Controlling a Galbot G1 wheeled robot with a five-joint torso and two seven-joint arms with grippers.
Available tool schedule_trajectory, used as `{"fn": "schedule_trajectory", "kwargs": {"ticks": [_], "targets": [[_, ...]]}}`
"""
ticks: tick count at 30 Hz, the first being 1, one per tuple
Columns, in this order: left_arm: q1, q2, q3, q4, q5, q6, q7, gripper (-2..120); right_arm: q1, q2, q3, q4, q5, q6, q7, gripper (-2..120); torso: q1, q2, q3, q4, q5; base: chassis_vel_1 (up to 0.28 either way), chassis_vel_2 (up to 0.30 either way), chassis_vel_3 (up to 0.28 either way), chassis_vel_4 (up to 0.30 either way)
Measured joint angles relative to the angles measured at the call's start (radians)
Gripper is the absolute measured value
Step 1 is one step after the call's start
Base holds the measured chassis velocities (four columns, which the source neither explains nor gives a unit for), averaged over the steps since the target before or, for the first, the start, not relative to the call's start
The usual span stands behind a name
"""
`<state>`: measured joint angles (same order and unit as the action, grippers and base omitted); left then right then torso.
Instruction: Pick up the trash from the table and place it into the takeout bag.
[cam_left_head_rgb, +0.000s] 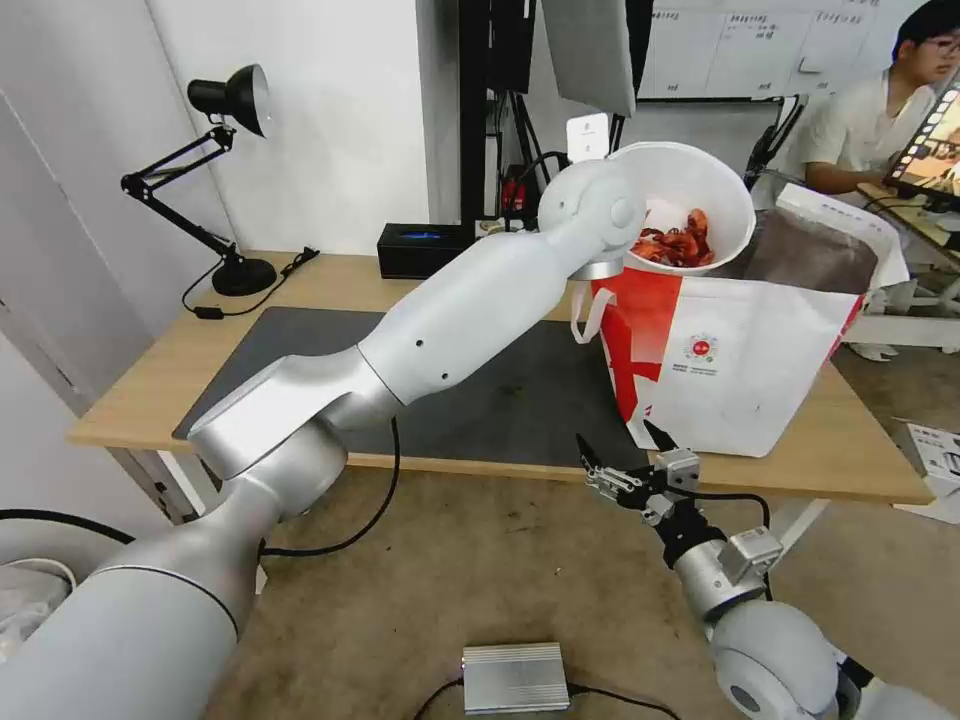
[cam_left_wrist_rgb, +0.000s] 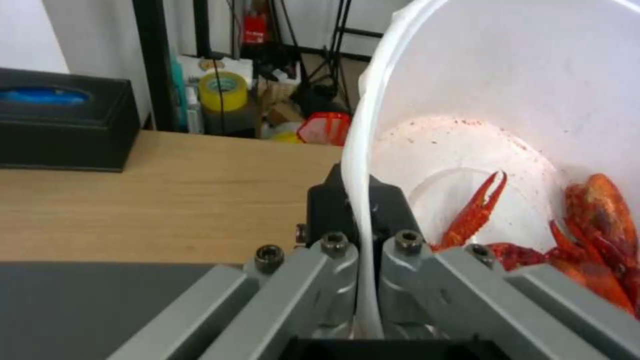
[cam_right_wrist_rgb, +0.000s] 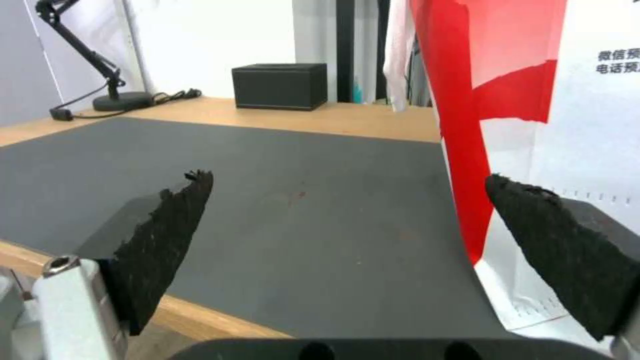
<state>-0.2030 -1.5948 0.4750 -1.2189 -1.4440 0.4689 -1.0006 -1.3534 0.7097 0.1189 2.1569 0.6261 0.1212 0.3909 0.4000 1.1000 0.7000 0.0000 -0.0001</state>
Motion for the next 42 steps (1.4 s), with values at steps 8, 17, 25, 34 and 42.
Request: {"fn": "schedule_trajectory", "kwargs": {"ticks": [8,17,25,34,42], "targets": [[-0.002,0.000,0.030,-0.016,0.052,0.024,0.001,0,0.000,0.000,0.000,0.000,0.000,0.000,0.000,100,0.000,0.000,0.000,0.0000,0.0000,0.000,0.000,0.000,0.000],[-0.021,0.000,0.028,-0.015,0.048,0.033,0.002,0,0.000,0.000,0.000,0.000,0.000,0.000,0.000,100,0.000,0.000,0.000,-0.0001,0.0000,0.000,0.000,0.000,0.000],[-0.050,0.000,0.002,0.003,0.042,0.033,0.004,0,0.000,0.000,0.000,0.000,0.000,0.000,0.000,100,0.000,0.000,0.000,0.0000,0.0001,0.000,0.000,0.000,0.000],[-0.057,0.000,0.016,0.008,0.115,0.029,0.037,0,0.000,0.000,0.000,0.000,0.000,0.000,0.000,100,0.000,0.000,0.000,0.0000,0.0000,0.000,0.000,0.000,0.000],[-0.062,0.000,0.083,-0.037,0.217,0.025,0.099,0,0.000,0.000,0.000,0.000,0.000,0.000,0.000,100,0.000,0.000,0.000,-0.0001,0.0001,0.000,0.000,0.000,0.000]]}}
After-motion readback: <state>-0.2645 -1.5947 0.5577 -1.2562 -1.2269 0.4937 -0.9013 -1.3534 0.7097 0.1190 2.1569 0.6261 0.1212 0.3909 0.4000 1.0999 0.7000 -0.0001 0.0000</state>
